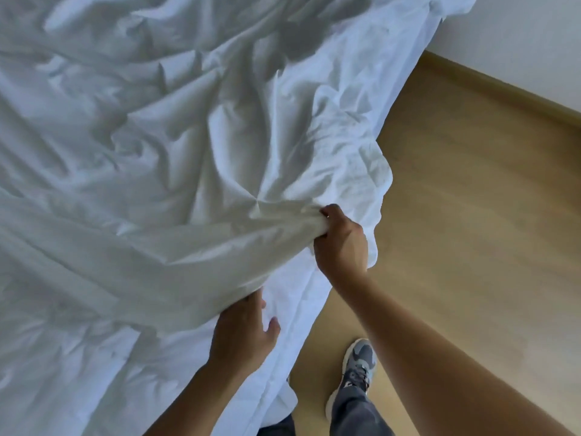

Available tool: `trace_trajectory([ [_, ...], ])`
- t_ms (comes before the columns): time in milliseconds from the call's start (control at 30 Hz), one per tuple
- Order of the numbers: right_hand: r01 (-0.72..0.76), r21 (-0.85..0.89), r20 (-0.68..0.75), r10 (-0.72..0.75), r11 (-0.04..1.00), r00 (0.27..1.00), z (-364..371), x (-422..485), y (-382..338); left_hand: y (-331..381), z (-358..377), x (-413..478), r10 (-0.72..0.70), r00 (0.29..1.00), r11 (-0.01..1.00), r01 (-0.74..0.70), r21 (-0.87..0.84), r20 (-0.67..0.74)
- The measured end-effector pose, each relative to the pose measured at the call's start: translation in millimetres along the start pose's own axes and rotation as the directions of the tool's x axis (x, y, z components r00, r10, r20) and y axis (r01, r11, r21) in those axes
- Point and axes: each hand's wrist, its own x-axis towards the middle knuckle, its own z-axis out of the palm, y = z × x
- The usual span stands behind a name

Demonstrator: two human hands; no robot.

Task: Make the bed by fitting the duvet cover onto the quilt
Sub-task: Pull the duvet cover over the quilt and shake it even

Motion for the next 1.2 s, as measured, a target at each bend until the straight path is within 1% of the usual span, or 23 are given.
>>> trace_trajectory([
  [67, -0.044, 0.090, 0.027, 0.042, 0.995, 0.999, -7.7, 30.8, -11.5, 1.0, -9.6, 20.2, 0.041, 0.968, 0.997, -0.023, 0.075, -0.246],
  [100, -0.028, 0.110, 0.008, 0.028, 0.994, 1.000, -12.1, 44.4, -15.9, 3.9, -18.4, 35.2, 0.033, 0.966, 0.995, -0.009, 0.095, -0.256],
  [167, 0.024, 0.145, -0.028, -0.020, 0.989, 0.999, -20.8, 67.7, -23.3, 16.4, -36.8, 66.4, -0.013, 0.987, 0.998, 0.023, 0.056, -0.161],
  [267, 0.115, 0.063, 0.003, -0.116, 0.991, 0.993, -33.0, 102.9, -28.7, 47.8, -45.2, 112.0, -0.027, 0.997, 0.999, 0.029, 0.016, -0.079],
  [333, 0.198, -0.069, 0.159, -0.186, 0.978, 0.970, -42.9, 130.4, -29.7, 72.6, -60.1, 140.9, -0.063, 0.998, 0.998, 0.063, 0.019, -0.017],
  [400, 0.279, -0.274, 0.325, -0.185, 0.920, 0.927, -50.7, 155.9, -31.1, 95.4, -87.7, 169.1, -0.106, 0.994, 0.994, 0.106, -0.010, 0.023],
  [467, 0.315, -0.370, 0.394, -0.160, 0.874, 0.905, -50.8, 175.1, -34.4, 114.0, -123.7, 194.2, -0.087, 0.996, 0.994, 0.086, -0.060, -0.005],
  [500, 0.312, -0.344, 0.422, -0.151, 0.885, 0.894, -49.2, 184.4, -35.6, 120.4, -141.0, 207.1, -0.075, 0.997, 0.996, 0.075, -0.057, -0.003],
  [567, 0.280, -0.206, 0.493, -0.147, 0.938, 0.857, -43.3, 206.2, -38.3, 129.9, -171.2, 229.1, -0.083, 0.995, 0.996, 0.084, -0.004, 0.058],
  [633, 0.252, -0.103, 0.599, -0.143, 0.962, 0.788, -37.9, 227.9, -42.9, 135.4, -190.8, 254.0, -0.073, 0.992, 0.994, 0.081, -0.077, 0.105],
  [667, 0.263, -0.101, 0.652, -0.136, 0.960, 0.746, -34.7, 236.7, -44.8, 138.6, -198.1, 266.9, -0.057, 0.996, 0.987, 0.067, -0.145, 0.073],
  [700, 0.276, -0.120, 0.673, -0.126, 0.954, 0.729, -31.1, 243.1, -45.0, 142.8, -202.7, 279.6, -0.050, 0.999, 0.983, 0.050, -0.175, 0.005],
  [733, 0.272, -0.151, 0.637, -0.117, 0.950, 0.762, -27.4, 249.0, -44.5, 149.9, -205.6, 291.7, -0.039, 0.994, 0.986, 0.022, -0.168, -0.100],
  [767, 0.246, -0.180, 0.541, -0.113, 0.952, 0.834, -23.0, 256.3, -44.6, 156.2, -206.0, 301.5, -0.045, 0.971, 0.987, 0.006, -0.163, -0.235],
  [800, 0.220, -0.187, 0.409, -0.128, 0.957, 0.904, -18.7, 265.5, -46.4, 159.1, -203.2, 307.4, -0.080, 0.924, 0.975, -0.005, -0.221, -0.374],
  [833, 0.210, -0.187, 0.293, -0.150, 0.960, 0.944, -15.4, 273.8, -49.9, 157.7, -193.9, 306.7, -0.142, 0.858, 0.945, -0.032, -0.327, -0.494],
  [867, 0.201, -0.183, 0.218, -0.159, 0.962, 0.963, -15.0, 282.5, -53.4, 154.3, -180.1, 299.7, -0.189, 0.788, 0.914, -0.077, -0.398, -0.586],
  [900, 0.191, -0.168, 0.176, -0.161, 0.967, 0.971, -16.7, 293.1, -55.6, 150.0, -163.5, 290.1, -0.212, 0.746, 0.899, -0.105, -0.426, -0.631],
  [933, 0.186, -0.150, 0.163, -0.161, 0.971, 0.973, -19.5, 304.1, -57.1, 146.0, -144.7, 277.7, -0.223, 0.753, 0.902, -0.082, -0.425, -0.619],
  [1000, 0.218, -0.150, 0.150, -0.196, 0.964, 0.969, -25.8, 323.0, -59.5, 142.4, -113.3, 260.8, -0.222, 0.854, 0.942, 0.064, -0.329, -0.470],
  [1067, 0.277, -0.175, 0.131, -0.257, 0.945, 0.957, -28.5, 334.8, -63.1, 142.6, -101.2, 271.7, -0.213, 0.917, 0.970, 0.156, -0.188, -0.338],
  [1167, 0.346, -0.178, 0.119, -0.329, 0.921, 0.937, -33.8, 344.2, -66.9, 145.4, -118.5, 301.2, -0.159, 0.917, 0.954, 0.047, -0.296, -0.366],
  [1200, 0.365, -0.169, 0.112, -0.350, 0.916, 0.930, -37.3, 346.3, -68.2, 144.5, -128.4, 308.6, -0.158, 0.901, 0.950, 0.027, -0.312, -0.404],
])
